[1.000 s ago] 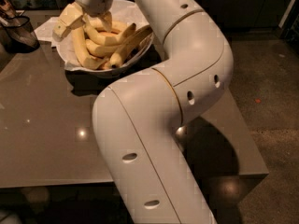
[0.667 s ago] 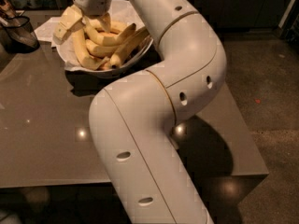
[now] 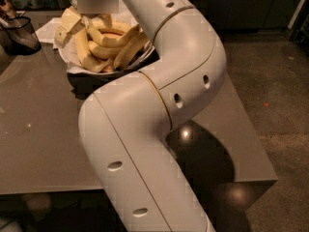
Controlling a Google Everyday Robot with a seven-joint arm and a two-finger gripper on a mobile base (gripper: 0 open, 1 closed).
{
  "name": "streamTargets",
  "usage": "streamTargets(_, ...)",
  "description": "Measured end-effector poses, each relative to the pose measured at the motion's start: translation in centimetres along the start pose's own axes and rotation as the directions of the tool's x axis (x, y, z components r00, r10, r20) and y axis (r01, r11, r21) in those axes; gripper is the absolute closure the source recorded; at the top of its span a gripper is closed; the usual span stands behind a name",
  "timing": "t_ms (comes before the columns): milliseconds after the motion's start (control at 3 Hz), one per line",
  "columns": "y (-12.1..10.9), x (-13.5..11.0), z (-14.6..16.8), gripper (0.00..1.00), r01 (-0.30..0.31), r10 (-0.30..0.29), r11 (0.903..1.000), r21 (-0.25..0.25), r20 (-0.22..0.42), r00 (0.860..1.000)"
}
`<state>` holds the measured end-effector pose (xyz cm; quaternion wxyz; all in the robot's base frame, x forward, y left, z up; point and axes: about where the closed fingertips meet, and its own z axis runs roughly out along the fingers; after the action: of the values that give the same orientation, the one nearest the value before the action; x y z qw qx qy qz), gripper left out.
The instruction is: Pick banana from white bowl
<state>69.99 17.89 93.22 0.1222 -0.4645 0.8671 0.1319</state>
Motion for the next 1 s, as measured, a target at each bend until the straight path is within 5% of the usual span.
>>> streamTargets(333,-0.35,0.08,0.67,0.05,0.006,-0.005,0.9998,0.021,-0.021,1.0)
streamTargets(1000,-0.67,0.91,1.01,0.46,-0.002,0.002,1.0,0.009,-0.031,1.0)
